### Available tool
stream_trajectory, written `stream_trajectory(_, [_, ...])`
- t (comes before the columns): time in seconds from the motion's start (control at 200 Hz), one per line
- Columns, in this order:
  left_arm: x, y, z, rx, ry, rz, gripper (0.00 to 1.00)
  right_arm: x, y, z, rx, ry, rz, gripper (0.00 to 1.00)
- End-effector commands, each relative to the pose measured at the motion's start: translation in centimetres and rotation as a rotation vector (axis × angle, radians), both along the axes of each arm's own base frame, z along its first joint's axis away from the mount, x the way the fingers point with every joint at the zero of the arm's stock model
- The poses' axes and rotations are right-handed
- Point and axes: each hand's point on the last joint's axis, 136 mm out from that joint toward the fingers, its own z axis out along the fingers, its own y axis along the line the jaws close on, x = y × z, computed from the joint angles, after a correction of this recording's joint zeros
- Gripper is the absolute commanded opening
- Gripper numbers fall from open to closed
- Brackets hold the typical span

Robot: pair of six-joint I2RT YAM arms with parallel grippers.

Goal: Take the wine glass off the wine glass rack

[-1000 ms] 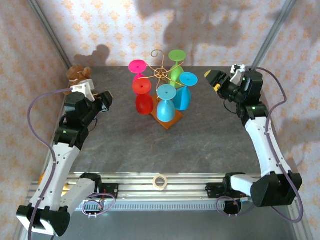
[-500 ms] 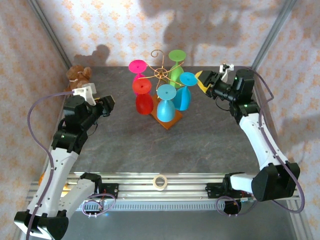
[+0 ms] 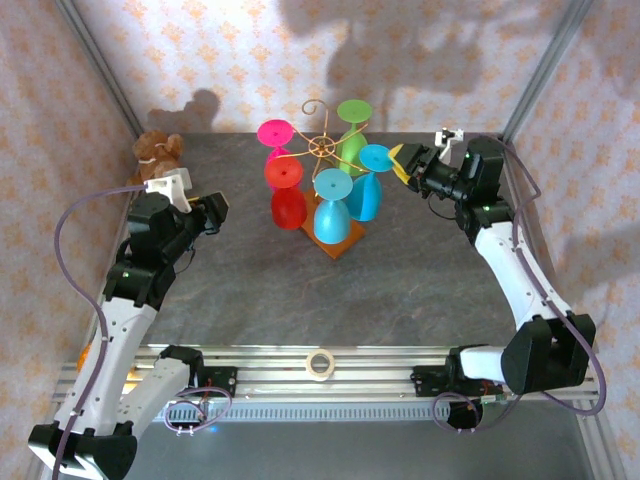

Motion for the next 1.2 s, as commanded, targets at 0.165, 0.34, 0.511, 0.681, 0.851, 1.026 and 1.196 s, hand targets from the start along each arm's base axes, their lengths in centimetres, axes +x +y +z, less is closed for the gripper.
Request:
stream_trajectory(0.165, [-0.3,0.6,0.8,-0.001,-0.039,0.042,0.43,-0.2,0.6,0.9,0.02,-0.042,0.037,0.31])
stream_trajectory(0.34, [-0.3,0.7,0.7,0.001,-0.038,0.048,0.43,-0.2,0.7,0.8,0.023,-0.036,0.038,0.25])
stream_trajectory(0.511, [-0.3,0.8,0.8,0.005,-0.041,0.052,0.43,-0.1,0.8,0.7,0.03,-0.031,0.047,0.19])
stream_trajectory(0.681, [-0.3,0.9,0.9,0.008,-0.043,0.054,0.43,-0.2,0.9,0.9,0.041,-0.03,0.052,0.1])
stream_trajectory(0.851, [-0.3,0.9,0.9,0.007,-0.045,0.055,0.43,-0.3,1.0,1.1,0.064,-0.02,0.057,0.0])
stream_trajectory(1.026, [-0.3,0.9,0.9,0.012,-0.047,0.055,0.43,-0.3,1.1,1.9,0.1,-0.011,0.068,0.0])
stream_trajectory(1.196, [-0.3,1.0,0.8,0.017,-0.045,0.061,0.43,-0.6,1.4,2.7,0.133,-0.004,0.083,0.0])
